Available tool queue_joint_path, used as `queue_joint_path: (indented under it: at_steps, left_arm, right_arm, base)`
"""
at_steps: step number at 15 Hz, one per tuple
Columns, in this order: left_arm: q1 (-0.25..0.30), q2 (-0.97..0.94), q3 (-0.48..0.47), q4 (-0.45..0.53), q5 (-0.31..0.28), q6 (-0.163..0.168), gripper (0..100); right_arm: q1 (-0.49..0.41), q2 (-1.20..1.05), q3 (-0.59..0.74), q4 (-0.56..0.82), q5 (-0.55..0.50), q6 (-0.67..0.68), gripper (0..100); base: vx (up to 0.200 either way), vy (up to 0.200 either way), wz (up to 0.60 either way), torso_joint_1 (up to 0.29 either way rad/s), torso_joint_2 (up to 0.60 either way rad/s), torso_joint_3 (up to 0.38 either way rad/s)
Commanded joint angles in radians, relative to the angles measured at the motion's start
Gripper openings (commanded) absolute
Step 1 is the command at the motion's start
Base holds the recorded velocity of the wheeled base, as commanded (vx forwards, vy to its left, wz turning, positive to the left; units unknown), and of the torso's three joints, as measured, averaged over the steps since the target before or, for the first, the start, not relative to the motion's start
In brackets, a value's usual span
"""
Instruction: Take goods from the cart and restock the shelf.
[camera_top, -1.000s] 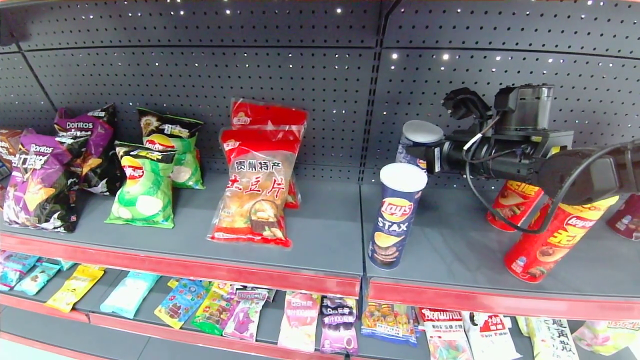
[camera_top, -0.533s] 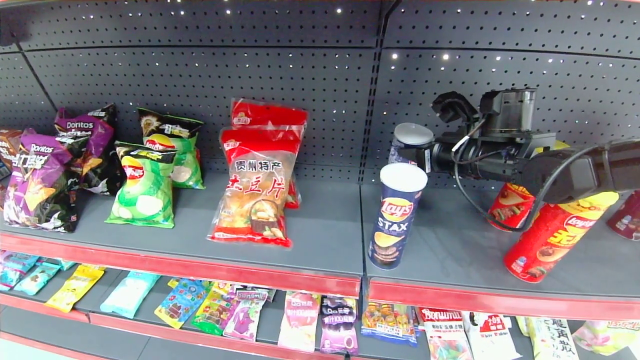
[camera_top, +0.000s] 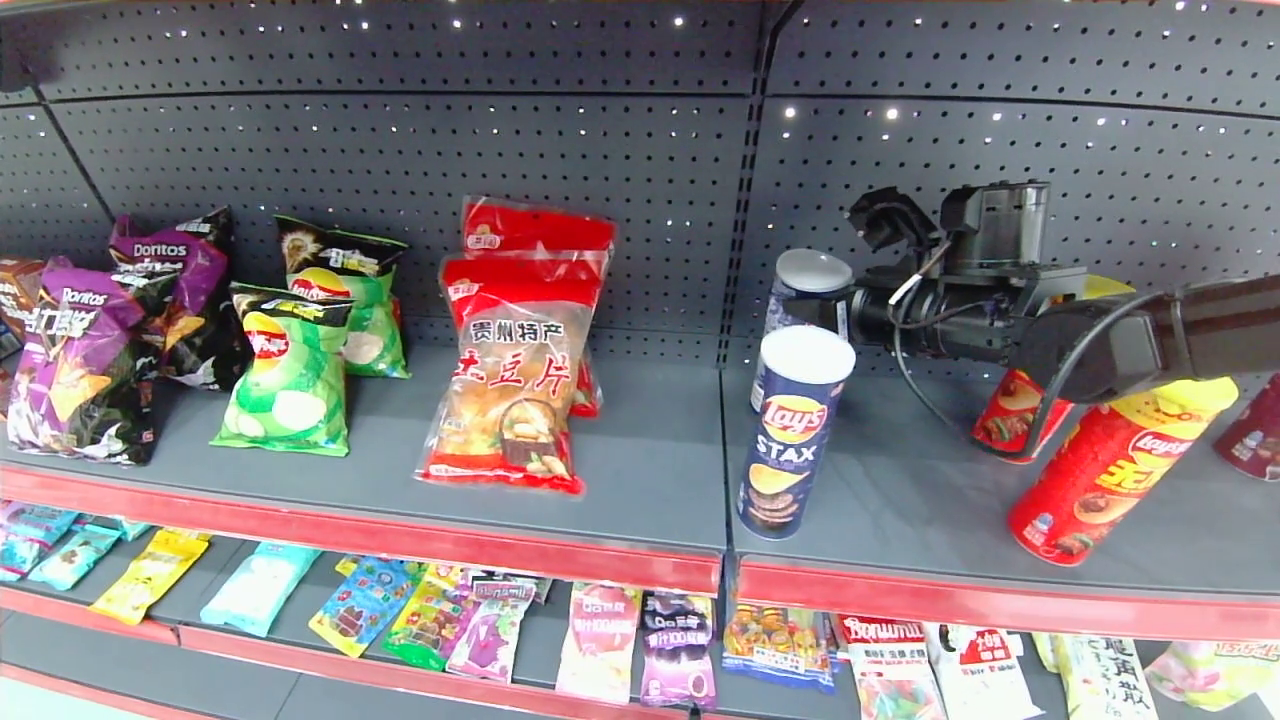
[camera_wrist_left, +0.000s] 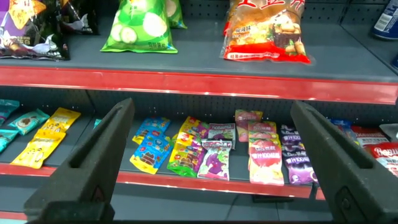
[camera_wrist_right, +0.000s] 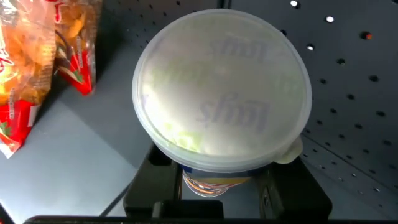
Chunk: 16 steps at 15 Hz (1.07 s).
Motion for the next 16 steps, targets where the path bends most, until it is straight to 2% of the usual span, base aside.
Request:
queue_joint_path:
  at_steps: [1, 16]
  left_arm:
    - [0.000, 0.000, 0.000, 0.000, 0.001, 0.000, 100]
    - [0.000, 0.000, 0.000, 0.000, 0.001, 0.000, 100]
  right_arm:
    - [0.003, 0.011, -0.011, -0.001, 0.000, -0.001, 0]
    - [-0.002, 0.025, -0.005, 0.027, 0.005, -0.016, 0]
  base:
    - [0.000, 0.000, 0.00, 0.000, 0.00, 0.000]
    - [0.000, 0.000, 0.00, 0.000, 0.00, 0.000]
